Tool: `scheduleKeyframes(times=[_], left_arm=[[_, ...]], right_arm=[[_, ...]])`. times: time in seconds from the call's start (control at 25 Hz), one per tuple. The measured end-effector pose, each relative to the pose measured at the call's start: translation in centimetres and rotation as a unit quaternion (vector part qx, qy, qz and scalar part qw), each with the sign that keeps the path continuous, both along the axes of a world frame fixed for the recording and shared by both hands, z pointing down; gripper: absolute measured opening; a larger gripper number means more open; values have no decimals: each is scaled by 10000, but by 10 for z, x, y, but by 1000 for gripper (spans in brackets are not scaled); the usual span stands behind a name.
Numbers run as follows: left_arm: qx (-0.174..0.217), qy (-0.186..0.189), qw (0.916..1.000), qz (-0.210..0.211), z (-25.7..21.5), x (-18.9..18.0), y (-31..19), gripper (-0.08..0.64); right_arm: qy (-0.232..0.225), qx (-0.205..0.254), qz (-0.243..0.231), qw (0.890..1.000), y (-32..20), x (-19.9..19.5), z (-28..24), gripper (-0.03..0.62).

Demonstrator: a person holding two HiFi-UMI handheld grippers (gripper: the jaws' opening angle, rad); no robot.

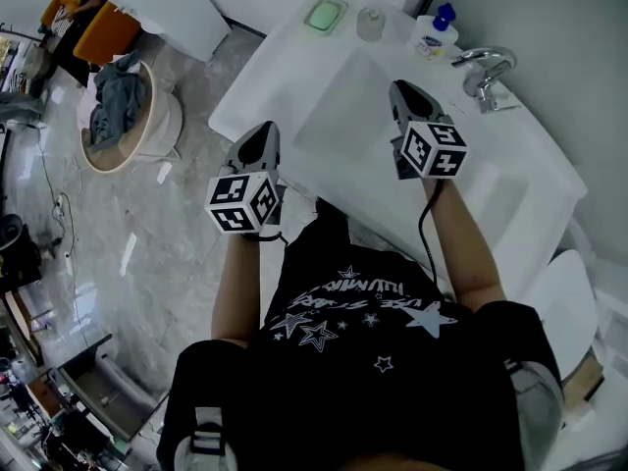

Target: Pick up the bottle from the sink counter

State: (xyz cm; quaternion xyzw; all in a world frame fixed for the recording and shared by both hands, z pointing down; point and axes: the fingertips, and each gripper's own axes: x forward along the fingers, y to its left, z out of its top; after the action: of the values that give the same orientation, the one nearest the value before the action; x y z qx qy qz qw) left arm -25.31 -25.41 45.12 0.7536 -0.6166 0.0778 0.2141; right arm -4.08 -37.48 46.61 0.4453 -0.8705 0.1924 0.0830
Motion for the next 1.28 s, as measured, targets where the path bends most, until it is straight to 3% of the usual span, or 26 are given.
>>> scheduleKeyframes(times=[0.08,0.44,0.72,1.28], left_arm=[[-25,23,9999,103,4,-3,-16,8],[-101,159,9988,462,21,-20,-80,8],[-167,221,9973,674,34,-25,-117,8],[-393,346,9951,836,59,-36,-171,8]], right_arm=[[6,6,33,10000,-13,-7,3,98],[327,16,375,9988,-63,-35,30,266],[532,-173,649,9963,-99,-48,53,296],[913,-31,1323,9870,-174,-59,79,301]])
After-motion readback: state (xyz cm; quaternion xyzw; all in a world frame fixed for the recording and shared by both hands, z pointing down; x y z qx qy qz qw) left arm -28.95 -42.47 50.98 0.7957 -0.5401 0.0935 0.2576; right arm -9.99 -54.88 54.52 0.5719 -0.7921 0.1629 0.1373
